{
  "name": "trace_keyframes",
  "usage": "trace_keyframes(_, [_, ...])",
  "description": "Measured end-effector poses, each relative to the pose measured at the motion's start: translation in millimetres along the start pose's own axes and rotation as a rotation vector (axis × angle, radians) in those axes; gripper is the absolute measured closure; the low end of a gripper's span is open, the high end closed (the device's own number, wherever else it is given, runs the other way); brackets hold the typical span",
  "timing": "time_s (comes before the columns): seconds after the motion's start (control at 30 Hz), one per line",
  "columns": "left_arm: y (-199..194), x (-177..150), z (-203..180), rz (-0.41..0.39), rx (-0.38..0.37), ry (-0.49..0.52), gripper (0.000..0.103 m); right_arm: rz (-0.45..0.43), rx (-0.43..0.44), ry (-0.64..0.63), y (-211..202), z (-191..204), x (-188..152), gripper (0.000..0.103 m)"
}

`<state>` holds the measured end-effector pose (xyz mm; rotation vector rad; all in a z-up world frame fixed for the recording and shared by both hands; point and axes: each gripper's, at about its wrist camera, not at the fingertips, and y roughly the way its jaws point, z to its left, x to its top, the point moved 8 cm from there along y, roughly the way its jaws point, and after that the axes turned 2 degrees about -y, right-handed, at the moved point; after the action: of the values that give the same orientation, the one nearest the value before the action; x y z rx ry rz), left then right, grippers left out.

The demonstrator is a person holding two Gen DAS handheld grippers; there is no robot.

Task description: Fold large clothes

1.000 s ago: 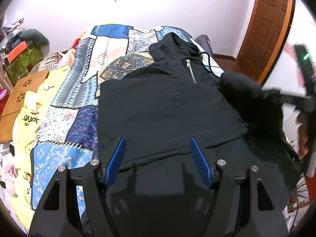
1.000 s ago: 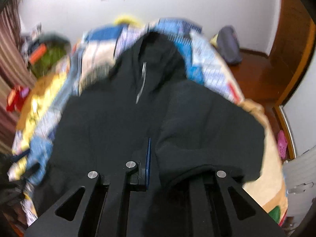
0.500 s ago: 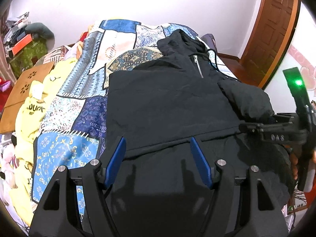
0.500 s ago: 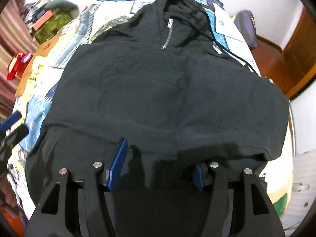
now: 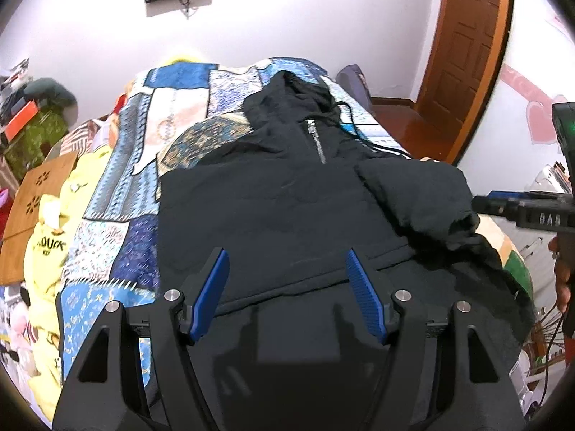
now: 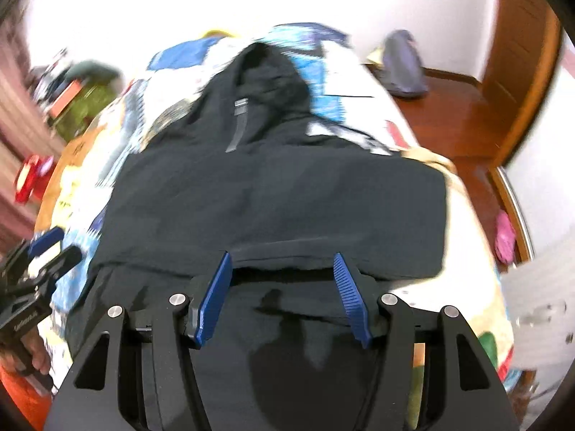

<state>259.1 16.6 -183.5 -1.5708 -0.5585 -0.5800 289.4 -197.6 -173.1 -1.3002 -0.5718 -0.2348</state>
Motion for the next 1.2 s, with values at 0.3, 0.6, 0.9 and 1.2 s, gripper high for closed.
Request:
trace_keyframes(0.3, [18, -1, -36, 0.034, -0.032, 0.029, 0.035, 0.054, 0.097, 0.372, 19, -92, -25, 0.048])
trace_keyframes(0.6, [36, -3, -49, 0.071, -0.035, 0.043, 0.035, 0.124, 0.216, 0.59, 61, -112, -35, 0.048])
trace_keyframes(0.9, [49, -6, -40, 0.093, -0.019, 0.023, 0.035, 0.088, 0.187, 0.678, 87, -122, -26, 0.049])
trace_keyframes(1.2, [51, -13, -28, 0.098, -0.023, -0.003, 0.035, -0.037, 0.073, 0.621, 58, -133, -19, 0.087])
